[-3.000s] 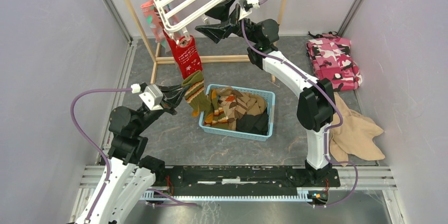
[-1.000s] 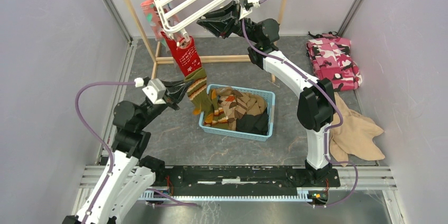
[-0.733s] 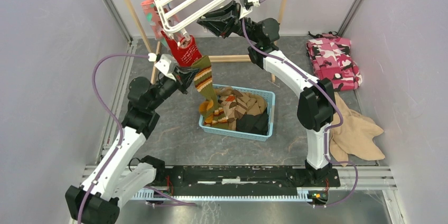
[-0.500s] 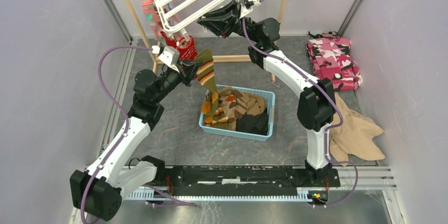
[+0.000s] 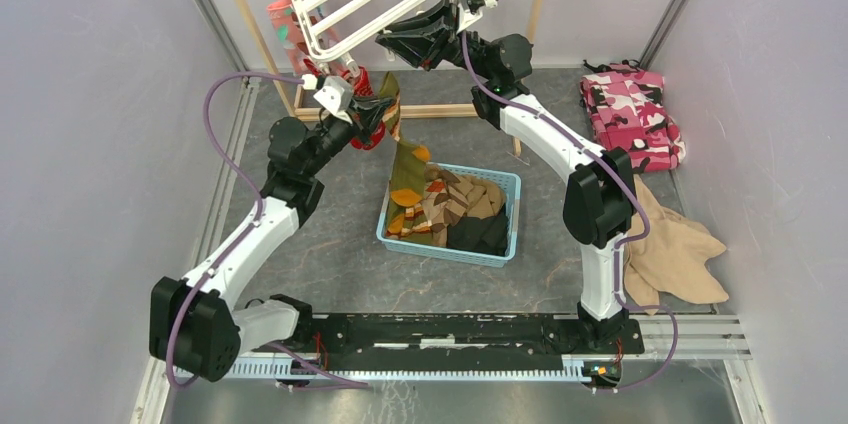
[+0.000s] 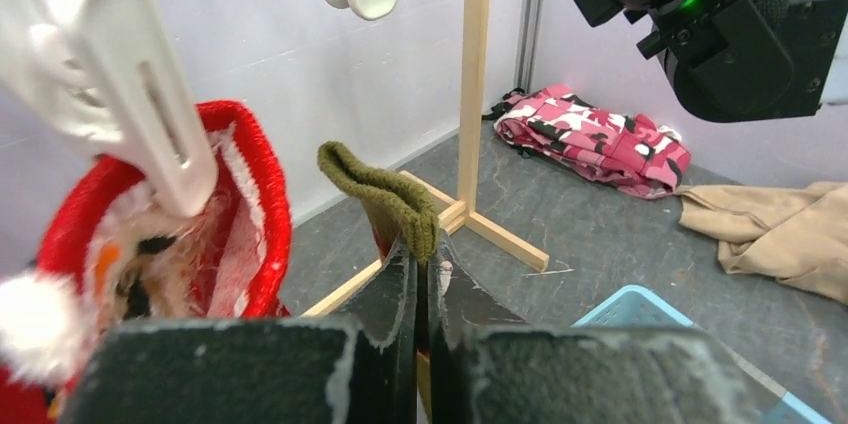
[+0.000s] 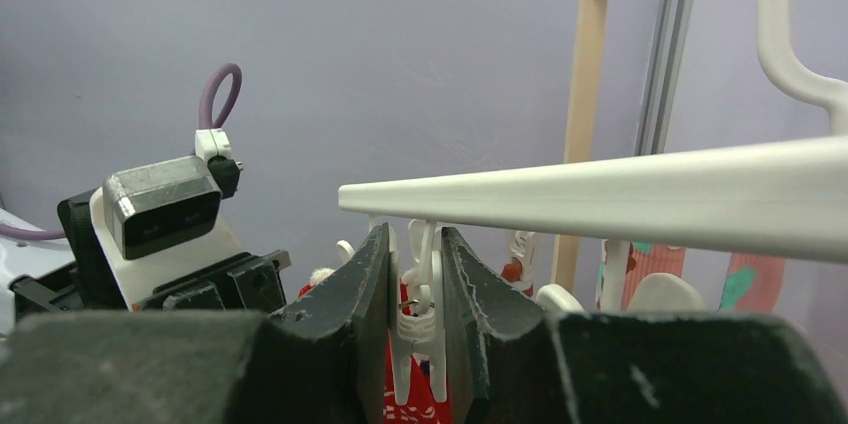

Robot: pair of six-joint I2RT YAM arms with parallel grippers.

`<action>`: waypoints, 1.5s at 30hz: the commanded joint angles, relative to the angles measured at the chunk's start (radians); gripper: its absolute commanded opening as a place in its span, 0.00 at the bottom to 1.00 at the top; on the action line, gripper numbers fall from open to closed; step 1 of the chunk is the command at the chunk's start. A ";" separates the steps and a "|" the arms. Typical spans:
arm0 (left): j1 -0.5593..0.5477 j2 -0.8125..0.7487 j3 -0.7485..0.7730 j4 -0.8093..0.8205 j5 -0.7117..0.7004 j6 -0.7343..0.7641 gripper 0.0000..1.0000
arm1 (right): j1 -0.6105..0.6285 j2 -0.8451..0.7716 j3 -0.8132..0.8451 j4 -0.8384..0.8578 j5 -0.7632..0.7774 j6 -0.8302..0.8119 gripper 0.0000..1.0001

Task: Clip the socks to the hanger
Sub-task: Open the clamp at the hanger, then clamp the sock onto the hanger.

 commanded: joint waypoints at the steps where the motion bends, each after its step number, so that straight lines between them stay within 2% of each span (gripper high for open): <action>1: 0.002 0.033 0.046 0.112 0.032 0.160 0.02 | -0.004 0.012 0.023 0.052 -0.026 0.027 0.04; 4: 0.003 0.043 0.047 0.108 0.054 0.244 0.03 | -0.006 0.016 0.022 0.063 -0.032 0.037 0.04; 7: 0.002 0.033 0.051 0.059 0.097 0.417 0.04 | -0.007 0.018 0.022 0.078 -0.039 0.051 0.04; 11: 0.006 0.004 0.089 -0.105 0.172 0.678 0.03 | -0.011 0.020 0.027 0.087 -0.049 0.058 0.04; 14: 0.021 0.005 0.169 -0.260 0.251 0.759 0.02 | -0.014 0.020 0.030 0.095 -0.053 0.068 0.04; 18: 0.077 0.041 0.273 -0.386 0.419 0.755 0.02 | -0.021 0.020 0.031 0.106 -0.057 0.083 0.04; 24: 0.158 0.118 0.361 -0.423 0.647 0.686 0.02 | -0.028 0.023 0.027 0.136 -0.060 0.108 0.05; 27: 0.175 0.165 0.400 -0.446 0.705 0.666 0.02 | -0.033 0.023 0.026 0.152 -0.061 0.123 0.05; 34: 0.175 0.227 0.454 -0.511 0.697 0.671 0.02 | -0.033 0.025 0.024 0.163 -0.065 0.131 0.05; 45: 0.174 0.284 0.465 -0.240 0.645 0.421 0.02 | -0.034 0.031 0.022 0.182 -0.068 0.150 0.05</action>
